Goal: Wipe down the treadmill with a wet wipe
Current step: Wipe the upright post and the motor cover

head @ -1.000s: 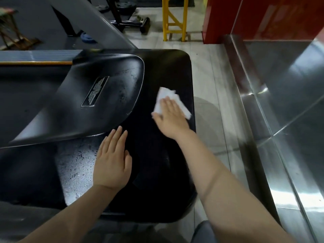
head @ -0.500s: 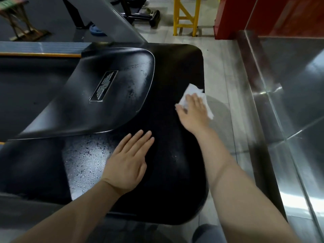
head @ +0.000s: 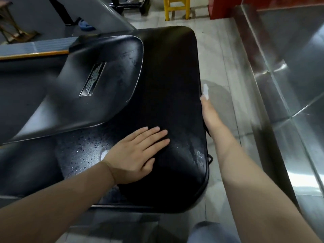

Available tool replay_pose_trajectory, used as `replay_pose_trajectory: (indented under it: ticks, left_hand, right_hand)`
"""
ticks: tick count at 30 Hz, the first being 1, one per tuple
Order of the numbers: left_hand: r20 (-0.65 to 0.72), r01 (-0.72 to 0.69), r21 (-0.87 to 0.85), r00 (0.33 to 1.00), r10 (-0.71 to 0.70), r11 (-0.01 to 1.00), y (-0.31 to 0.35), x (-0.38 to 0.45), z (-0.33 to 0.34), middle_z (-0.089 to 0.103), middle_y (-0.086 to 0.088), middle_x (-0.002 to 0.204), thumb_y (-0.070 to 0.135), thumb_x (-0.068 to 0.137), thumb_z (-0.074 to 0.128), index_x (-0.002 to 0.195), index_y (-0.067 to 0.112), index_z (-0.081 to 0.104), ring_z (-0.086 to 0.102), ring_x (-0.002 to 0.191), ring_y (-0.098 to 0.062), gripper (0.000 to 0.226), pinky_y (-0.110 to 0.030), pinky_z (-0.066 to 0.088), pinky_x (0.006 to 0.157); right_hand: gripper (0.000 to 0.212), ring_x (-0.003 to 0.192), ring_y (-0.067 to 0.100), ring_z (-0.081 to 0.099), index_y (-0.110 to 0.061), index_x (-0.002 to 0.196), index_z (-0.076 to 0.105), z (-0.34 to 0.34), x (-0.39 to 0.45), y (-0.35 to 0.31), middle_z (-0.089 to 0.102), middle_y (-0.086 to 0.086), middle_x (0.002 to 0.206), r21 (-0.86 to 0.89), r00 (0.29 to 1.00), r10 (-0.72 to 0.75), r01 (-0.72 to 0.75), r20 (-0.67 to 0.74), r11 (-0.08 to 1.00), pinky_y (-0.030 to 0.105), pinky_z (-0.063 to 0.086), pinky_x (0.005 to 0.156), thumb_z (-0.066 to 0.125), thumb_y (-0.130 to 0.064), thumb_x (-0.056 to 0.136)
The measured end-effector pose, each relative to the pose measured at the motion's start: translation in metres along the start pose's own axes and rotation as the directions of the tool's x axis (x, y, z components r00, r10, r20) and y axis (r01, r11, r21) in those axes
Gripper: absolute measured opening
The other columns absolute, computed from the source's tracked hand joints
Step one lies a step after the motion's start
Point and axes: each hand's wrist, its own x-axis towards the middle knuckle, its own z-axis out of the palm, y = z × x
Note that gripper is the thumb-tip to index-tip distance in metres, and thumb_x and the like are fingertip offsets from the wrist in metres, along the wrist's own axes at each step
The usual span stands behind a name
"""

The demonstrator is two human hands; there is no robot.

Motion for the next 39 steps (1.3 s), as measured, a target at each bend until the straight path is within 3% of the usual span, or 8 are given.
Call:
replay_pose_trajectory:
  ticks: [5,9,15,23,29,33,35,39]
  left_hand:
    - [0.023,-0.019,0.0,1.0,0.019,1.0,-0.001,0.0,0.001,0.031,-0.006,0.16,0.028,0.09,0.041,0.151,0.015,0.04,0.027,0.149,-0.022,0.062,-0.043,0.021,0.122]
    - [0.003,-0.023,0.005,1.0,0.023,1.0,-0.001,0.0,0.003,0.031,-0.007,0.16,0.026,0.09,0.04,0.15,0.013,0.04,0.027,0.149,-0.023,0.061,-0.044,0.023,0.121]
    - [-0.001,-0.018,-0.007,1.0,0.018,1.0,0.0,-0.001,0.002,0.033,-0.007,0.159,0.025,0.091,0.039,0.15,0.013,0.041,0.027,0.149,-0.024,0.061,-0.046,0.025,0.12]
    - [-0.02,-0.03,-0.004,0.999,0.03,1.0,-0.001,0.0,0.005,0.033,-0.008,0.159,0.024,0.092,0.039,0.149,0.012,0.041,0.027,0.149,-0.024,0.059,-0.044,0.021,0.122]
    - [-0.034,-0.041,-0.024,0.999,0.04,0.999,-0.002,0.0,0.005,0.034,-0.009,0.158,0.025,0.093,0.038,0.149,0.01,0.042,0.027,0.149,-0.025,0.058,-0.044,0.022,0.122]
    - [-0.039,-0.032,-0.04,0.999,0.031,0.999,-0.001,0.0,0.005,0.035,-0.009,0.158,0.026,0.093,0.038,0.148,0.01,0.042,0.027,0.149,-0.024,0.058,-0.043,0.02,0.123]
    - [-0.038,-0.028,-0.039,0.999,0.027,0.999,-0.001,0.0,0.005,0.035,-0.009,0.158,0.026,0.093,0.039,0.148,0.01,0.042,0.028,0.148,-0.025,0.058,-0.043,0.02,0.122]
    - [-0.03,-0.03,-0.046,0.999,0.029,0.998,-0.002,0.0,0.005,0.035,-0.008,0.158,0.027,0.094,0.038,0.148,0.009,0.043,0.03,0.148,-0.025,0.057,-0.044,0.021,0.122]
  right_hand:
    - [0.058,0.119,0.027,0.054,-0.02,0.125,0.061,-0.001,-0.053,0.038,0.057,0.008,0.127,0.037,0.964,0.237,-0.234,-0.119,0.971,0.037,0.04,0.106,0.033,-0.063,0.097]
    - [0.051,0.14,0.021,0.036,-0.047,0.151,0.013,-0.003,-0.017,0.014,0.032,0.004,0.156,-0.011,0.998,-0.043,0.042,-0.039,0.999,0.039,0.032,0.113,0.021,-0.054,0.102]
    - [0.058,0.093,0.023,0.066,-0.009,0.123,0.063,-0.005,0.001,0.045,0.069,0.008,0.107,0.223,0.969,0.247,-0.234,-0.03,0.946,0.032,0.052,0.081,0.043,-0.055,0.094]
    - [0.056,0.124,0.03,0.055,-0.017,0.14,0.05,-0.006,0.014,0.078,0.057,0.012,0.135,0.208,0.976,0.218,-0.21,-0.013,0.955,0.045,0.041,0.108,0.031,-0.053,0.101]
    - [0.039,0.066,0.015,0.059,-0.015,0.093,0.065,-0.031,-0.049,0.089,0.065,-0.003,0.074,0.153,0.959,0.279,-0.285,0.056,0.946,0.024,0.042,0.054,0.04,-0.044,0.102]
    - [0.032,0.102,0.009,0.062,-0.018,0.11,0.065,-0.024,-0.098,0.062,0.068,-0.002,0.112,0.073,0.996,0.059,-0.055,-0.067,0.996,0.021,0.046,0.083,0.039,-0.034,0.104]
    - [0.045,0.141,-0.007,0.022,-0.028,0.151,0.032,-0.004,-0.131,0.055,0.027,-0.015,0.154,0.014,0.992,-0.115,0.115,-0.045,0.993,0.01,0.021,0.107,0.031,-0.028,0.106]
    - [0.053,0.139,-0.017,0.009,-0.041,0.154,0.007,0.006,-0.185,0.07,0.01,-0.016,0.16,-0.016,0.994,-0.106,0.105,-0.031,0.994,0.003,0.013,0.108,0.026,-0.03,0.105]
